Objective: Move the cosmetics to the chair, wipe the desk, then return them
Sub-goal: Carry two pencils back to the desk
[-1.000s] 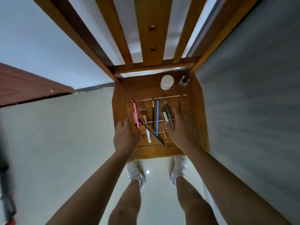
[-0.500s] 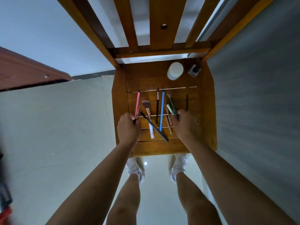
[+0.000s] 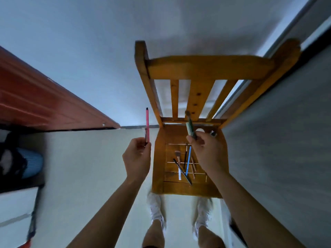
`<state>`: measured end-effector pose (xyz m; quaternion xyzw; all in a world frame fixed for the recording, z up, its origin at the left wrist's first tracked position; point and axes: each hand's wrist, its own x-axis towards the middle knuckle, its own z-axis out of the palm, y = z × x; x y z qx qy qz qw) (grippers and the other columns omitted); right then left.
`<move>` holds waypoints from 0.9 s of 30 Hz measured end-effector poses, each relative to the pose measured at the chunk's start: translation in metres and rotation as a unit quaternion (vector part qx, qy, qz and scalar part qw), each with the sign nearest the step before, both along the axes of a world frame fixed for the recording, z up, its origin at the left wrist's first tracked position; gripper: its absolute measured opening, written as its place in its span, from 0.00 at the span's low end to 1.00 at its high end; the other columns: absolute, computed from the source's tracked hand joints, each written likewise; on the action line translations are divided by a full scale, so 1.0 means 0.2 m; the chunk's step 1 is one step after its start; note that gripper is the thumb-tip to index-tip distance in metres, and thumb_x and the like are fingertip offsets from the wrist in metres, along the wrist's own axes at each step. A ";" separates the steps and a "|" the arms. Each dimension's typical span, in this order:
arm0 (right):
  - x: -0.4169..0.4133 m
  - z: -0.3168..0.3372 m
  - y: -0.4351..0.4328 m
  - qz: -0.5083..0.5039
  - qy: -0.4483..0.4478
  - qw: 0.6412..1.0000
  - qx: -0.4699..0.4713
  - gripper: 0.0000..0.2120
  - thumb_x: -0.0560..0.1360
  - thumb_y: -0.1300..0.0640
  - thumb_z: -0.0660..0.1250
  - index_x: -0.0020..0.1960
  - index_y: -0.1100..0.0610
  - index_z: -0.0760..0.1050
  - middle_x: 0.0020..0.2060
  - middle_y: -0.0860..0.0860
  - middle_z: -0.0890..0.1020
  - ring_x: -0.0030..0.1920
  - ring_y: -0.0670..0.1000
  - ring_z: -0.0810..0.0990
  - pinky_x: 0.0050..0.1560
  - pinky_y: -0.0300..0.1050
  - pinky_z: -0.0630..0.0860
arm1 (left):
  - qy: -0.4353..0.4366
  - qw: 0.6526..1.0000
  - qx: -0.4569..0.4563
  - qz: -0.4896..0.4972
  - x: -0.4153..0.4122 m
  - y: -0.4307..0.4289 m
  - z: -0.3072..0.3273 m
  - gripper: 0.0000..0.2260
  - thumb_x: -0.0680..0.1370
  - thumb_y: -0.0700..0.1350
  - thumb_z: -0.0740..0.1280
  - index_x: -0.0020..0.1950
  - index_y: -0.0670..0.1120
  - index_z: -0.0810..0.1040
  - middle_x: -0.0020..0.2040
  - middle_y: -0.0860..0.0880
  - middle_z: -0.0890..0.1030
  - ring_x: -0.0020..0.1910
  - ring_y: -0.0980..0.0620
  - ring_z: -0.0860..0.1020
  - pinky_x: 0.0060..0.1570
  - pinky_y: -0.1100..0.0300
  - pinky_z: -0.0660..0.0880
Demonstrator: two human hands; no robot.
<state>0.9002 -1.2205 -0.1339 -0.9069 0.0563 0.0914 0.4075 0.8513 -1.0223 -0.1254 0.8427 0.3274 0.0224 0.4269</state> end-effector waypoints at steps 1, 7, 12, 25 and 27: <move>0.02 0.15 0.03 0.012 -0.022 1.000 0.016 0.10 0.77 0.45 0.70 0.54 0.50 0.82 0.37 0.35 0.77 0.39 0.30 0.77 0.33 0.23 0.69 | -0.025 1.000 0.005 0.012 0.01 0.05 0.17 0.07 0.78 0.46 0.71 0.55 0.47 0.80 0.46 0.54 0.82 0.44 0.56 0.80 0.50 0.59 0.79; 0.09 0.83 0.37 0.144 -0.098 0.978 0.116 0.15 0.77 0.43 0.70 0.57 0.52 0.83 0.45 0.46 0.85 0.42 0.42 0.80 0.39 0.36 0.74 | -0.162 0.979 0.048 0.112 -0.23 0.33 1.02 0.05 0.76 0.44 0.73 0.51 0.51 0.82 0.40 0.58 0.83 0.39 0.59 0.81 0.43 0.52 0.82; -0.14 1.22 0.83 0.318 -0.115 0.923 0.184 0.09 0.75 0.45 0.72 0.51 0.49 0.84 0.41 0.42 0.85 0.42 0.41 0.82 0.43 0.37 0.76 | -0.226 0.943 0.083 0.229 -0.82 0.53 1.40 0.10 0.75 0.43 0.73 0.48 0.58 0.80 0.37 0.58 0.83 0.36 0.57 0.81 0.36 0.56 0.81; -1.78 1.65 2.31 0.607 -0.126 0.735 0.276 0.04 0.73 0.48 0.76 0.43 0.44 0.81 0.34 0.34 0.82 0.36 0.37 0.80 0.37 0.28 0.70 | -0.270 0.797 0.185 0.508 -2.83 1.27 1.67 0.08 0.74 0.43 0.75 0.46 0.56 0.82 0.37 0.57 0.84 0.34 0.57 0.81 0.33 0.66 0.78; -2.07 1.68 2.52 0.638 -0.112 0.710 0.274 0.05 0.72 0.47 0.76 0.43 0.44 0.81 0.35 0.35 0.83 0.37 0.38 0.81 0.38 0.29 0.72 | -0.265 0.774 0.184 0.545 -3.11 1.38 1.67 0.08 0.73 0.44 0.76 0.45 0.57 0.82 0.38 0.58 0.84 0.36 0.58 0.82 0.36 0.66 0.77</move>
